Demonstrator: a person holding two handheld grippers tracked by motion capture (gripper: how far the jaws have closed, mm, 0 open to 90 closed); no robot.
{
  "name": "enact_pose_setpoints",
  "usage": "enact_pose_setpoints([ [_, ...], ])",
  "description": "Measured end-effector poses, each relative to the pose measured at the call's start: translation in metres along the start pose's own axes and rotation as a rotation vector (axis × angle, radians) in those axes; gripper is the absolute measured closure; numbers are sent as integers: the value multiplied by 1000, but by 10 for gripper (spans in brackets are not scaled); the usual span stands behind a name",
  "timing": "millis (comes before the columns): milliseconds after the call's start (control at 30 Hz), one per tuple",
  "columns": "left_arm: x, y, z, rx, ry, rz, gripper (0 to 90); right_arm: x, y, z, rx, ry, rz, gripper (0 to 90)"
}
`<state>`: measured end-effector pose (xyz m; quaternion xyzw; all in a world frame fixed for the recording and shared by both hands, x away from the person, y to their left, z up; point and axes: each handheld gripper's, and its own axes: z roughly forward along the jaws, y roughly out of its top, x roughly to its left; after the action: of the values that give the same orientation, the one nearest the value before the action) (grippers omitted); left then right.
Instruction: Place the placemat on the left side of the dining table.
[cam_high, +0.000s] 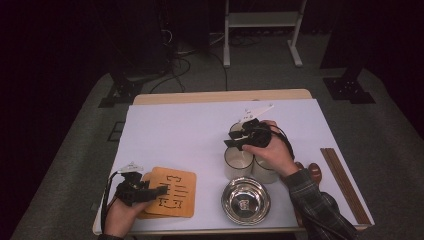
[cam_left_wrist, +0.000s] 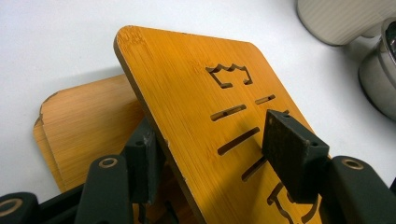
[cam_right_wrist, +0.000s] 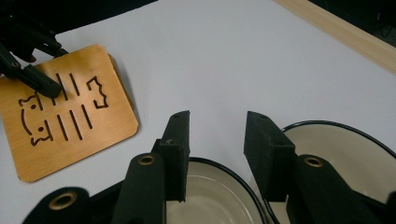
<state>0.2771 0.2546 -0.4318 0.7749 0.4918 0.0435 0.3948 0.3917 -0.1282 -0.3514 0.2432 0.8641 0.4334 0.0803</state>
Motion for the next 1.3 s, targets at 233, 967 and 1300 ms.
enact_pose_setpoints([
  [233, 0, 0, 0, 0, 1, -2, 403, -6, -2, -5, -6, -17, 15, 599],
  [967, 0, 0, 0, 4, 2, -1, 402, -32, -12, -24, -28, -80, 75, 592],
  [1300, 0, 0, 0, 6, 1, -3, 403, -45, -18, -32, -31, -113, 106, 590],
])
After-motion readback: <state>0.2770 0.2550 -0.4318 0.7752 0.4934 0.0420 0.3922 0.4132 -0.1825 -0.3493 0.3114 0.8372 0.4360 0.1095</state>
